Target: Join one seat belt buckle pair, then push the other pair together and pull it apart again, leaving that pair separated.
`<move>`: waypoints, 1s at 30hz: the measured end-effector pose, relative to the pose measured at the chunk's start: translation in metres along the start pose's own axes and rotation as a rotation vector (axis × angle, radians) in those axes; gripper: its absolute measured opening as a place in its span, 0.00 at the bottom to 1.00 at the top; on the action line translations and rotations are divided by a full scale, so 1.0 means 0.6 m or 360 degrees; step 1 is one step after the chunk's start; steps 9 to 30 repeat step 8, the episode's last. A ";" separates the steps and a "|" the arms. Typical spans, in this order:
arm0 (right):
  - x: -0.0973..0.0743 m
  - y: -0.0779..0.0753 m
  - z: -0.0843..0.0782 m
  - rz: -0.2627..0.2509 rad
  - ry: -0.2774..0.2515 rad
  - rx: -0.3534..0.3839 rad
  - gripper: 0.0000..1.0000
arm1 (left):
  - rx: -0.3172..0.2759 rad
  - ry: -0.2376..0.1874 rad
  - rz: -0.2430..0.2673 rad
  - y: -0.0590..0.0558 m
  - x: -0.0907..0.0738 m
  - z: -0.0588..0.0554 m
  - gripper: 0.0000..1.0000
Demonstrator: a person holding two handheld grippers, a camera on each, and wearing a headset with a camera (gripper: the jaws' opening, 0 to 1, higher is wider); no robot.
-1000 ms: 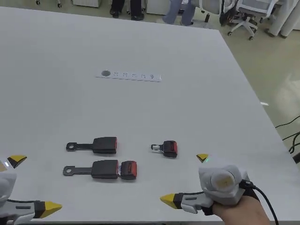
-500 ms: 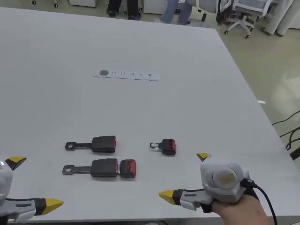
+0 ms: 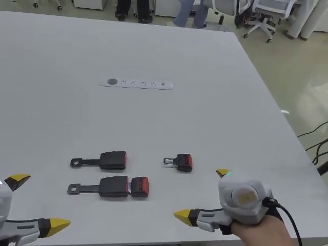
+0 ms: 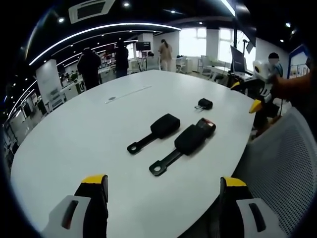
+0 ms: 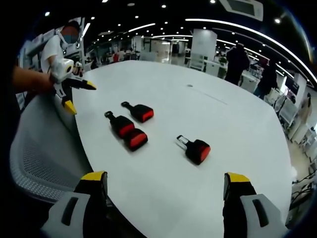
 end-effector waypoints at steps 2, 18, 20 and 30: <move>0.002 -0.001 0.001 -0.0004 0.0000 -0.0004 0.99 | 0.0016 0.0004 -0.0004 -0.001 -0.002 0.000 0.94; 0.007 -0.004 -0.004 -0.0029 0.0017 -0.0020 0.99 | -0.0002 0.0029 0.0013 0.002 -0.001 -0.005 0.97; 0.007 -0.004 -0.004 -0.0029 0.0017 -0.0020 0.99 | -0.0002 0.0029 0.0013 0.002 -0.001 -0.005 0.97; 0.007 -0.004 -0.004 -0.0029 0.0017 -0.0020 0.99 | -0.0002 0.0029 0.0013 0.002 -0.001 -0.005 0.97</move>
Point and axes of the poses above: the centre of the closed fingertips' face, and the gripper's own axes: x roughly forward along the fingers, y roughly to its left, z roughly out of its top, the point moved 5 cm from there along -x, roughly backward along the fingers, and after that the axes turned 7 degrees about -y, right-handed, at the moved point
